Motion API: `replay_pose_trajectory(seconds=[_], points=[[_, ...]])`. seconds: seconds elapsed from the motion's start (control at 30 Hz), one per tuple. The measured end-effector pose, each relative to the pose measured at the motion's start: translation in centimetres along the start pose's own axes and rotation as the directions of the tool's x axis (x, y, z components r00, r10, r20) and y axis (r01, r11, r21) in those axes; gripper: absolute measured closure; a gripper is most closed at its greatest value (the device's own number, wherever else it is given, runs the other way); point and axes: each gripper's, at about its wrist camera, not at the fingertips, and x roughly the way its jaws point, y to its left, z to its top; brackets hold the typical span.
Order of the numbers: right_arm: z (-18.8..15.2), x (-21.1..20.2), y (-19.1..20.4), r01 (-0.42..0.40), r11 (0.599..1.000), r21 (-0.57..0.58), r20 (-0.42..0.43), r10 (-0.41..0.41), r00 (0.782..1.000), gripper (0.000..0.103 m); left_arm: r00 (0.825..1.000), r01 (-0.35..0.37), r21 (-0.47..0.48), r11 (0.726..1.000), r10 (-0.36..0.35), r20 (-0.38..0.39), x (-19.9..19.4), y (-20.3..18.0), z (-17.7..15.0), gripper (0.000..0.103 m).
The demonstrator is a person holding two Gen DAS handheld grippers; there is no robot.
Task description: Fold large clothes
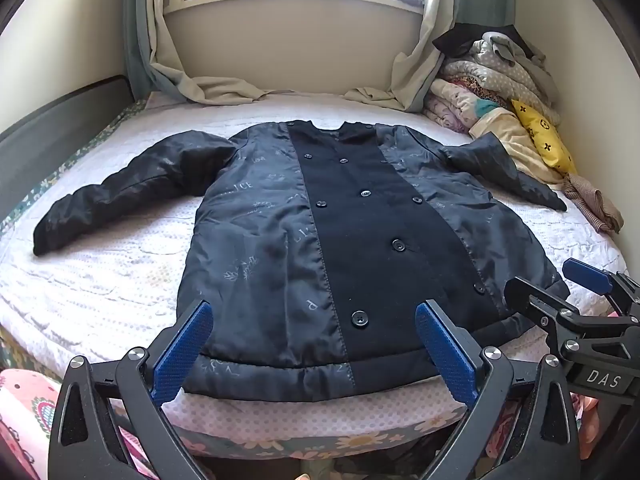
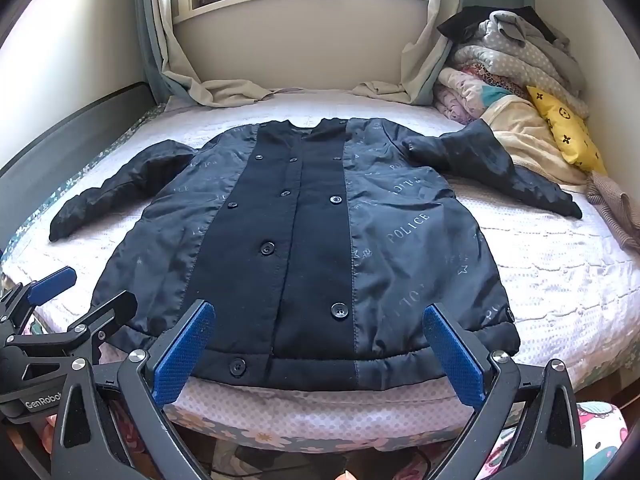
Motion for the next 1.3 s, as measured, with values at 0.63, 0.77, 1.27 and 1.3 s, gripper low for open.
replay_pose_trajectory(seconds=[0.63,0.77,1.27,1.3], points=[[0.0,-0.1,-0.1,-0.001,1.000,0.008,0.004,0.001,1.000,0.000,1.000,-0.004,0.003,1.000,0.004,0.001,0.0,0.1,0.0,0.001],[0.0,-0.2,-0.1,-0.002,1.000,0.008,0.004,0.002,1.000,0.000,1.000,-0.005,0.005,1.000,0.005,0.002,0.0,0.0,0.0,0.001],[0.0,-0.2,-0.2,-0.001,1.000,0.008,0.004,0.001,1.000,0.000,1.000,-0.004,0.004,1.000,0.004,0.001,-0.8,0.1,0.5,0.001],[-0.1,-0.2,-0.2,-0.001,1.000,0.008,0.004,0.001,1.000,0.000,1.000,-0.005,0.004,1.000,0.005,0.002,-0.8,0.1,0.4,0.001]])
